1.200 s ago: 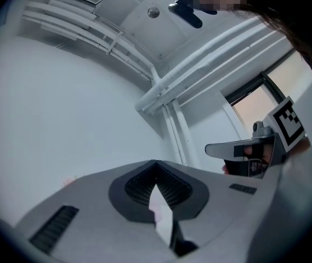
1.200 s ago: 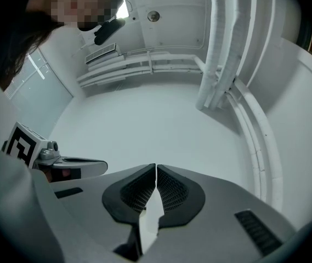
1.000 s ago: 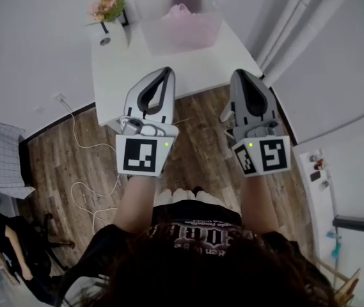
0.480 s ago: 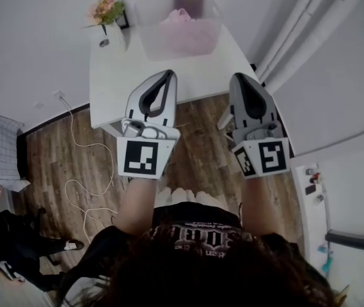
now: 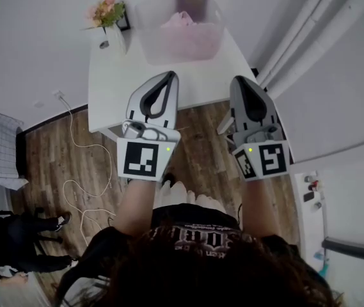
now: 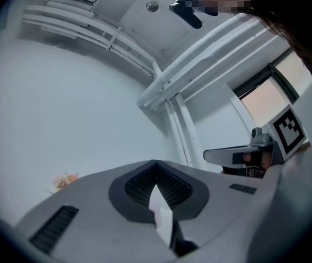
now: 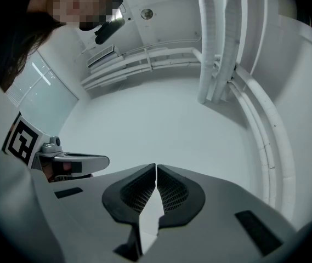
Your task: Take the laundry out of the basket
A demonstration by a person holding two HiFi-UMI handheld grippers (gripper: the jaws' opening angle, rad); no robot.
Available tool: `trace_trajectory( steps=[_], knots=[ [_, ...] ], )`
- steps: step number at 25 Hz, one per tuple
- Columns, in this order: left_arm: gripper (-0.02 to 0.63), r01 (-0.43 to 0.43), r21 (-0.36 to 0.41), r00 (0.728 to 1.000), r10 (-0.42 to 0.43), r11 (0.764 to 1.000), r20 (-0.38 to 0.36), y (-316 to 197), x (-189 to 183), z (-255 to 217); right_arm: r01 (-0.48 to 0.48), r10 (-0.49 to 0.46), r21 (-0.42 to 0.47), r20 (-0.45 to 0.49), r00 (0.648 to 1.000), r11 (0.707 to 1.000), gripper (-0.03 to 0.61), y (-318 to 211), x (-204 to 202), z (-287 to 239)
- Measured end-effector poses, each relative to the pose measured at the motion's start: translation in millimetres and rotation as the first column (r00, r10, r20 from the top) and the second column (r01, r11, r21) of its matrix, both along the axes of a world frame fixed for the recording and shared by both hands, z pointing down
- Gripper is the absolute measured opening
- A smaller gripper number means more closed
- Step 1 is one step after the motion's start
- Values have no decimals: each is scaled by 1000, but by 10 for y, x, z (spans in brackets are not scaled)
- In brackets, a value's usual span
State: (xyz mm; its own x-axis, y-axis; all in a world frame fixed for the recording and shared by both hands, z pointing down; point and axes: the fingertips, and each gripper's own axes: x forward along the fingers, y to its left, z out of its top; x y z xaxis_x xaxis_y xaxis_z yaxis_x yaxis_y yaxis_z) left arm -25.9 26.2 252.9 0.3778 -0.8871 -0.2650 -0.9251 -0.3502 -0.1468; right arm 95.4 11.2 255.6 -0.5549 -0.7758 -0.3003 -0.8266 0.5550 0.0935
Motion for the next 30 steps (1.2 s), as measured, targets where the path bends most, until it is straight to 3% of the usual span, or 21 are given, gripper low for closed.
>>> trace_trajectory(
  steps=[30],
  knots=[
    [2, -114, 11, 993, 114, 993, -19, -1551, -531, -128, -120, 120, -6, -13, 993, 993, 28, -1427, -464, -47]
  ],
)
